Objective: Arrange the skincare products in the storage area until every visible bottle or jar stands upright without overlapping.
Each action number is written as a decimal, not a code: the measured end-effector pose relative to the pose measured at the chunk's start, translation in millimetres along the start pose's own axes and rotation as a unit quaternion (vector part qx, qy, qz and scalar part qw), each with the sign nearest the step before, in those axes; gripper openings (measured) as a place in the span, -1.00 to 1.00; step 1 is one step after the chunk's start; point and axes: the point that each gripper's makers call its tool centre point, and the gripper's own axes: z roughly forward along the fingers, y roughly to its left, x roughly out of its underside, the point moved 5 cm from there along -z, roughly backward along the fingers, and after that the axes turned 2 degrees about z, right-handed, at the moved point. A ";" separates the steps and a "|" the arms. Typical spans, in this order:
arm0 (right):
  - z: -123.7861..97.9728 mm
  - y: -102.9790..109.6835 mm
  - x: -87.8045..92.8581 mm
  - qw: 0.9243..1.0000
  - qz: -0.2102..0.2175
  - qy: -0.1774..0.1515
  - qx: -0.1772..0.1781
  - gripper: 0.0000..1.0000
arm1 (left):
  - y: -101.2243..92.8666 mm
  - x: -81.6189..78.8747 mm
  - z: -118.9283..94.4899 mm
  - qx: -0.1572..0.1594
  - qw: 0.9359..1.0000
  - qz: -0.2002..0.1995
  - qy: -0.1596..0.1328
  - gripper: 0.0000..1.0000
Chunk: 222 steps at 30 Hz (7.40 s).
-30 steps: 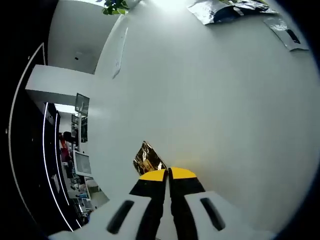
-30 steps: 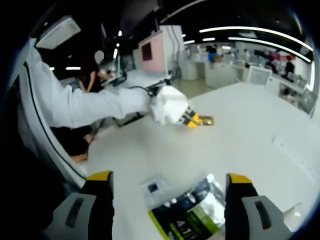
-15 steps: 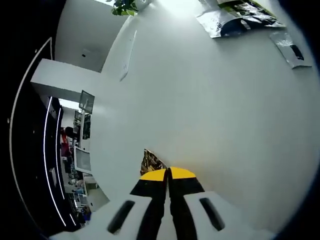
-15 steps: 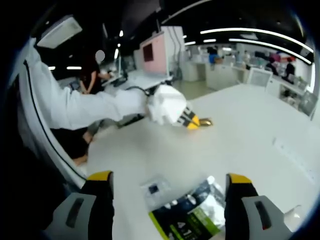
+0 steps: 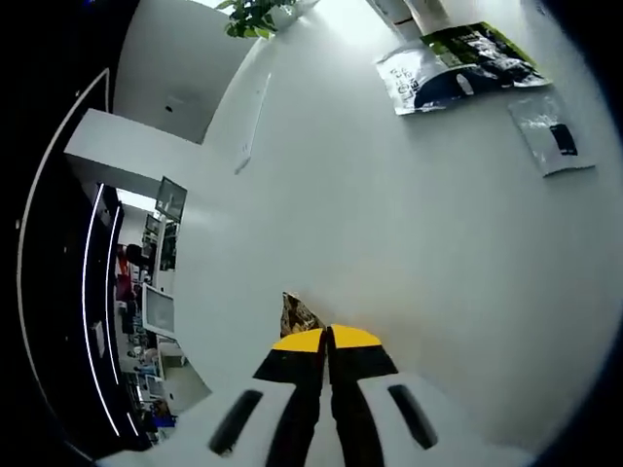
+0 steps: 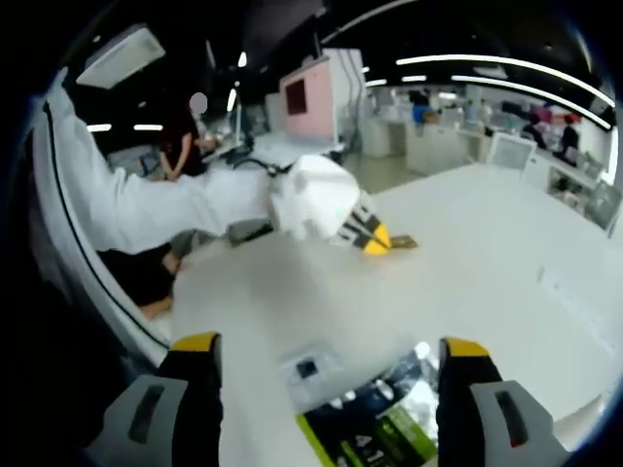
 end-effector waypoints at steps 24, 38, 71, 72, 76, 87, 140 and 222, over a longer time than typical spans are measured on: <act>13.7 8.6 23.0 1.000 0.004 0.019 0.020 0.73 | -30.3 -25.7 -28.2 0.001 0.999 -0.029 -0.027 -0.87; 19.4 3.7 31.5 0.998 0.029 0.006 0.054 0.44 | -52.8 -36.1 -49.5 -0.009 0.997 -0.064 -0.041 -0.87; 57.0 -4.3 46.2 0.938 0.322 -0.113 0.062 -0.39 | -85.5 -77.2 -87.9 -0.016 0.985 -0.141 -0.097 -0.87; 58.7 -3.5 46.0 0.933 0.335 -0.115 0.056 -0.39 | -86.3 -78.1 -88.6 -0.016 0.985 -0.143 -0.099 -0.87; 61.8 -4.6 45.3 0.929 0.347 -0.118 0.055 -0.42 | -92.3 -84.2 -90.9 -0.012 0.984 -0.144 -0.105 -0.87; 67.9 -7.4 50.5 0.916 0.379 -0.118 0.054 -0.59 | -100.5 -97.9 -97.0 -0.012 0.980 -0.157 -0.121 -0.87; 24.3 -7.1 17.7 0.912 0.366 -0.183 0.030 -1.00 | -74.9 -75.4 -114.9 -0.003 0.907 -0.377 -0.190 -0.58; 60.2 -16.7 33.1 0.941 0.306 -0.131 0.060 -0.98 | -77.0 -40.2 -69.6 0.060 0.601 -0.753 -0.262 -0.92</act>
